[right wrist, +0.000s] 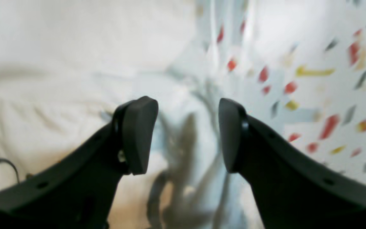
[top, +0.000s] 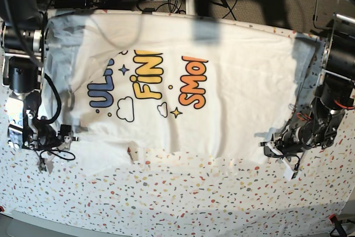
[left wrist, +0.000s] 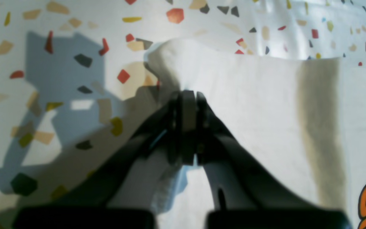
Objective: Fold the T-shirt properly
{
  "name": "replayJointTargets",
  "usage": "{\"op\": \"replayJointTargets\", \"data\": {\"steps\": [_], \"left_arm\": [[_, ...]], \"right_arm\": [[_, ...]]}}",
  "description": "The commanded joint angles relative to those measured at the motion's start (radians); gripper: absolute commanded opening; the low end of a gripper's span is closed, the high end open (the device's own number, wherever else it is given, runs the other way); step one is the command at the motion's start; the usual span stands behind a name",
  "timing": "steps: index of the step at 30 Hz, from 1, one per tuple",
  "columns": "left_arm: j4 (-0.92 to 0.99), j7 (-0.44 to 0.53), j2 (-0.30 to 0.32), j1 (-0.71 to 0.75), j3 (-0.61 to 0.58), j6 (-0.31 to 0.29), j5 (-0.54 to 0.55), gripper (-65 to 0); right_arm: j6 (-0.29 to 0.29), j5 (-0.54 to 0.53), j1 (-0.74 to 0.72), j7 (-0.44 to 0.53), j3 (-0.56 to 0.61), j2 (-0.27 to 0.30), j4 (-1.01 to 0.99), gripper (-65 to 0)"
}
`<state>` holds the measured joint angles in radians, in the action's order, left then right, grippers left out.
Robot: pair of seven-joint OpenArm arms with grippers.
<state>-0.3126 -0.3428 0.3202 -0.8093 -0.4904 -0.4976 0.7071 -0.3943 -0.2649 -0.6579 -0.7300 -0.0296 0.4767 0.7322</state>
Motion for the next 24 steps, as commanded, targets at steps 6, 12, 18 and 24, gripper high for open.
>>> {"op": "replayJointTargets", "data": {"steps": [6, 12, 18, 24], "left_arm": [[-0.011, 0.023, 0.01, -0.039, 0.006, -0.005, 0.016, -65.0], [-0.011, 0.022, 0.01, -0.039, 0.006, -0.005, 0.016, -65.0], [-0.011, 0.021, 0.01, -0.039, 0.006, -0.005, 0.016, -65.0], [-0.011, 0.021, 0.01, -0.039, 0.006, -0.005, 0.016, -65.0]], "right_arm": [[0.001, 0.073, -0.071, 0.031, -0.004, 0.037, 0.018, -31.8], [-0.038, 0.161, -0.067, 0.082, -0.004, 0.039, 0.005, -31.8], [-0.047, 0.153, -0.067, 0.116, -0.004, 0.039, -0.052, -31.8], [-0.015, 0.161, -0.067, 0.117, -0.004, 0.039, -0.143, -31.8]]}}
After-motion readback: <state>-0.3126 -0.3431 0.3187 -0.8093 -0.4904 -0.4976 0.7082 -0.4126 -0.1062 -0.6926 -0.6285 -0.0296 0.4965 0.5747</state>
